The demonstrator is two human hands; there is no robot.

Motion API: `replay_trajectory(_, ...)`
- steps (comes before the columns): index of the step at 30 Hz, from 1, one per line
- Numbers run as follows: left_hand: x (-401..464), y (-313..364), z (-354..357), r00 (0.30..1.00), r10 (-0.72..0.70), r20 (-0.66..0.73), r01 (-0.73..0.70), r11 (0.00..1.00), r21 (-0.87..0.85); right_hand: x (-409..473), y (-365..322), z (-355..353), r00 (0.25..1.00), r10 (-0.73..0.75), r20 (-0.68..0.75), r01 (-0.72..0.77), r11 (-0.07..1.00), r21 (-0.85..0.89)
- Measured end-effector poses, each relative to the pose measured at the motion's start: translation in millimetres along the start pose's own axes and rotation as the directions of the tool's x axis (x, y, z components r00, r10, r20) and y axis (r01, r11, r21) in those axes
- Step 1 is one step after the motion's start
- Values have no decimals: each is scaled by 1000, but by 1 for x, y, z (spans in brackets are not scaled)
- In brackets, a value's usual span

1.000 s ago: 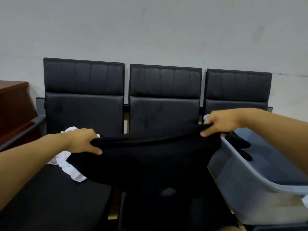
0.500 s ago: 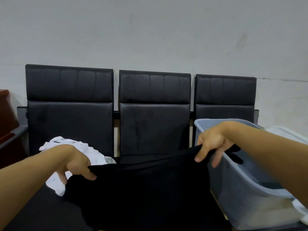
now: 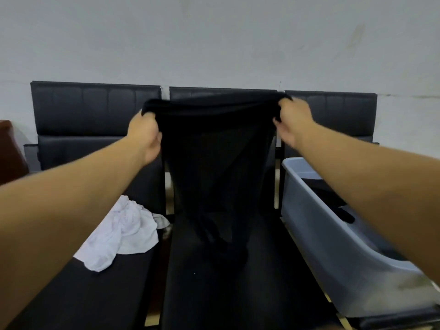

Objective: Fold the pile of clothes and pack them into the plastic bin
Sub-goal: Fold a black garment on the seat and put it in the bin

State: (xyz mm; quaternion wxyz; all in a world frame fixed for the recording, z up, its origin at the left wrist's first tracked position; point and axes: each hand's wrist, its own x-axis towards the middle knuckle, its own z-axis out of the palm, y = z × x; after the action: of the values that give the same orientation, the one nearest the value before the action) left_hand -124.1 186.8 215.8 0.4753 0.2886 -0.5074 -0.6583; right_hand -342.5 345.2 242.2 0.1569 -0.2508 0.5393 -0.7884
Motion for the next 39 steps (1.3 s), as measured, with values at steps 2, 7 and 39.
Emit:
replay_trajectory(2,4,23,14,995,101,9,-101,994,-30,9,-23,8,997,-75,-23,76,996,44)
replay_trajectory(7,9,59,12,950,306,55,-308,951,19,20,-58,3,986,-160,-43,163,982,91)
replay_trajectory(39,22,-173,-134,768,-485,418,-273,343,899,-34,169,-129,826,536,176,-48,377,-925)
